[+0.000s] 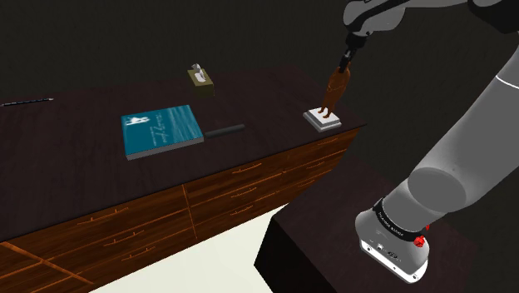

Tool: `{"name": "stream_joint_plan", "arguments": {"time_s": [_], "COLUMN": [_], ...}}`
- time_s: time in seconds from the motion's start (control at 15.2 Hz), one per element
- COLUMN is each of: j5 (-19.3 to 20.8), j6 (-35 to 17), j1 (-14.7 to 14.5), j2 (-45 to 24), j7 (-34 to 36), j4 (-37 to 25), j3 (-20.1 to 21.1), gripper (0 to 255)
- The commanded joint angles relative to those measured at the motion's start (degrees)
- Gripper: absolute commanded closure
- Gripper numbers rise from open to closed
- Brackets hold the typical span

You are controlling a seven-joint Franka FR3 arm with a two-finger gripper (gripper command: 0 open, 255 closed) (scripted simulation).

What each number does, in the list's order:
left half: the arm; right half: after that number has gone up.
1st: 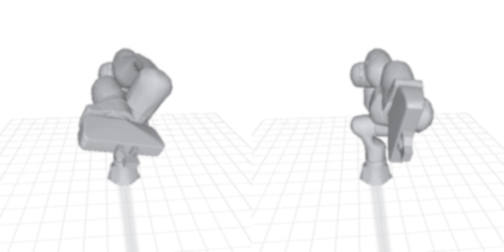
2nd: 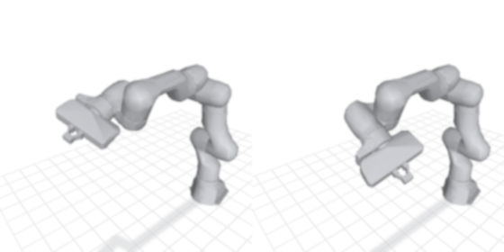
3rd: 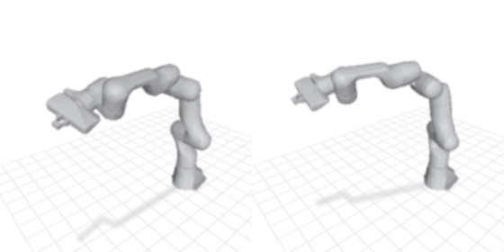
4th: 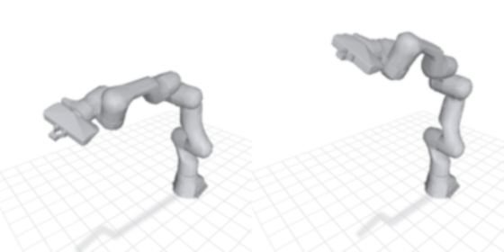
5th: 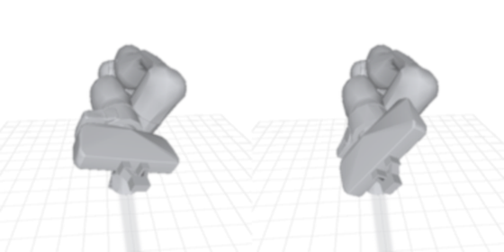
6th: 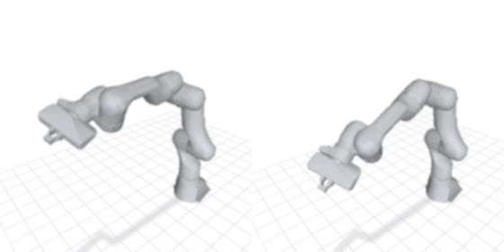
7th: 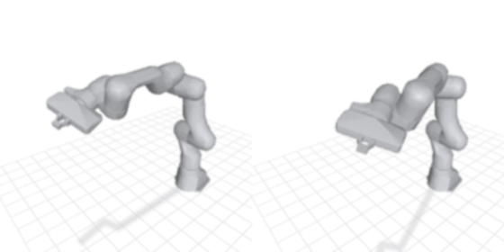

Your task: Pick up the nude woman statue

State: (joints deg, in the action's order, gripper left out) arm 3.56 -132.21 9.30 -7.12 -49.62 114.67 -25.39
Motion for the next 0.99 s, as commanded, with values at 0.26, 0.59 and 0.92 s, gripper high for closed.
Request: {"name": "stream_joint_plan", "arguments": {"time_s": [0.26, 0.59, 0.92], "j5": [0.04, 0.35, 0.88], "j6": [0.02, 2.16, 5.81], "j1": [-0.05, -0.11, -0.27], "j2": [-0.01, 0.78, 2.12], "j7": [0.1, 0.1, 0.2], "j4": [0.19, -1.23, -3.64], "j3": [0.03, -0.03, -0.05], "gripper": [255, 255, 255]}}
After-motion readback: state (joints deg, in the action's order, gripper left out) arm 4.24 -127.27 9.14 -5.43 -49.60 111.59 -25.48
